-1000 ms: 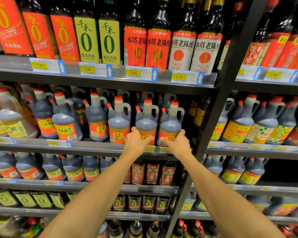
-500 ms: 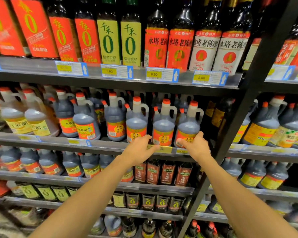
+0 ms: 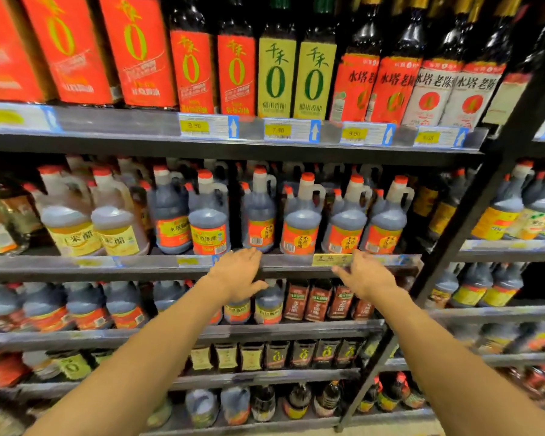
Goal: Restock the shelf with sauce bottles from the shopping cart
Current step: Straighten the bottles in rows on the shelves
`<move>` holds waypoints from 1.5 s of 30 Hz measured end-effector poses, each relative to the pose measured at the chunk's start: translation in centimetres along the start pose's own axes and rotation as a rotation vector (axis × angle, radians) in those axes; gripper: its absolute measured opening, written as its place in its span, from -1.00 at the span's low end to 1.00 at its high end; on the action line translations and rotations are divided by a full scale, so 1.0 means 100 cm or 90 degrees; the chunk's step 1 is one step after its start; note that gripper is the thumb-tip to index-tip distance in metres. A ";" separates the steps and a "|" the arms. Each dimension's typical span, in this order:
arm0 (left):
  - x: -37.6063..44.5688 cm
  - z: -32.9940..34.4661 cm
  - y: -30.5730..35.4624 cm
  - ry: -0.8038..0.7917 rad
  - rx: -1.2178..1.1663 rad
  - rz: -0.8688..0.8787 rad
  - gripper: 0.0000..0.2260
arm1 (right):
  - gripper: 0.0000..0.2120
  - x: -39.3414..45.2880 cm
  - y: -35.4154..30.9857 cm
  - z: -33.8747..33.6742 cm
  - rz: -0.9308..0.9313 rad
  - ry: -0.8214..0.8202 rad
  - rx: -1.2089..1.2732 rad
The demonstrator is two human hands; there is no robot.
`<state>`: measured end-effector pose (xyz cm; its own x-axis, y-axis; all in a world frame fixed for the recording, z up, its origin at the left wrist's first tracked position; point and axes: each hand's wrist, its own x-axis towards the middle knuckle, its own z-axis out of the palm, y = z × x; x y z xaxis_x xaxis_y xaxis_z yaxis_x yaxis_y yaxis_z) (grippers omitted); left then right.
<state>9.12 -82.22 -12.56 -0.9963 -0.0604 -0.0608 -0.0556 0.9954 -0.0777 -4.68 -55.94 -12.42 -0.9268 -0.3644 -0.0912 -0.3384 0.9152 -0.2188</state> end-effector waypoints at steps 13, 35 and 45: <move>-0.017 -0.014 -0.019 -0.026 -0.089 -0.037 -0.28 | -0.38 -0.004 -0.076 0.003 -0.067 0.065 0.174; 0.061 -0.031 -0.014 0.151 -0.624 -0.361 -0.26 | -0.36 0.042 -0.093 0.003 -0.017 0.078 0.483; 0.084 -0.035 0.010 0.299 -0.699 -0.488 -0.09 | -0.42 0.047 -0.093 0.013 -0.041 0.117 0.549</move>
<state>0.48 -81.42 -9.70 -0.6137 -0.7895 -0.0093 -0.3889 0.2920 0.8738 -5.69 -66.43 -12.06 -0.9466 -0.3101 0.0879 -0.2190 0.4186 -0.8814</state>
